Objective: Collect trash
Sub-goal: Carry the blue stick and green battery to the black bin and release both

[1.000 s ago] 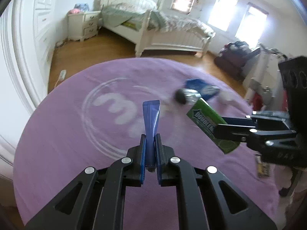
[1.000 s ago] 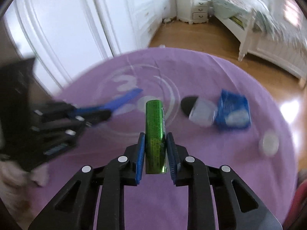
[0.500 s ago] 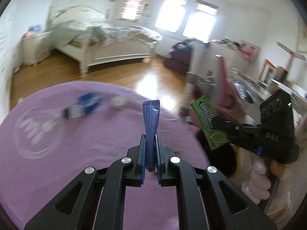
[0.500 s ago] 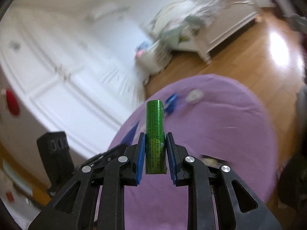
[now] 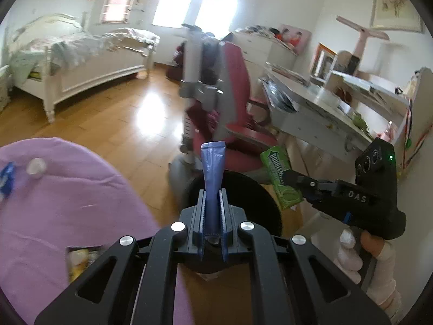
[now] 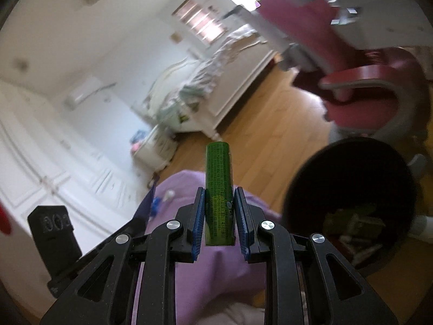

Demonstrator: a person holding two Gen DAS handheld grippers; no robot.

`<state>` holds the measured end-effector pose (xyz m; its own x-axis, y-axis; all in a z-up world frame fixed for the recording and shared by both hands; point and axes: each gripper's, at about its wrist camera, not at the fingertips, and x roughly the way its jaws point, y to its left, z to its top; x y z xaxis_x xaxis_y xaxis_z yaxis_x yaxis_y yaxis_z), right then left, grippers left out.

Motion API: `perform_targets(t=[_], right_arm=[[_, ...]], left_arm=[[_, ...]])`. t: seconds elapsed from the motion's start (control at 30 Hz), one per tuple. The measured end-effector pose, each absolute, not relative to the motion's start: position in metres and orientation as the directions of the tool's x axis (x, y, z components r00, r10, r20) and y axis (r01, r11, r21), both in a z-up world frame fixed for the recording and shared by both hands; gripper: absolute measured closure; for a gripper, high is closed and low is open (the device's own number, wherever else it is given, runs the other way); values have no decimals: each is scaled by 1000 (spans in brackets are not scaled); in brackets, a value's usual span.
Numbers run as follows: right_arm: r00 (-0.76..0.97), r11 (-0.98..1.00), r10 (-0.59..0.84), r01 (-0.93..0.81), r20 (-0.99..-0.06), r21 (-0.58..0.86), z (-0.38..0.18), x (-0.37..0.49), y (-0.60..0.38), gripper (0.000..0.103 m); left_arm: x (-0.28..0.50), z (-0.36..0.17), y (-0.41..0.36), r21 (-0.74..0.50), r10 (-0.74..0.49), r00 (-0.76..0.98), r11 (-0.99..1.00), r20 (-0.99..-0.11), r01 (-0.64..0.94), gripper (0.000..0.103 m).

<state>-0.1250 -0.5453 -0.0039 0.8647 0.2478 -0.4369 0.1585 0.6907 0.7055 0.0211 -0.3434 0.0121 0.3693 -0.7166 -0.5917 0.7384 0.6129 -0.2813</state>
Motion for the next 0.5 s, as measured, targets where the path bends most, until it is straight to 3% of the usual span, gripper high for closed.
perform_targets(t=[0.5], right_arm=[[869,614,149,293,-473,733,-53,-155,-608,80]], left_arm=[[12,-35,-434,-264,-692,233,532,-683,805,93]])
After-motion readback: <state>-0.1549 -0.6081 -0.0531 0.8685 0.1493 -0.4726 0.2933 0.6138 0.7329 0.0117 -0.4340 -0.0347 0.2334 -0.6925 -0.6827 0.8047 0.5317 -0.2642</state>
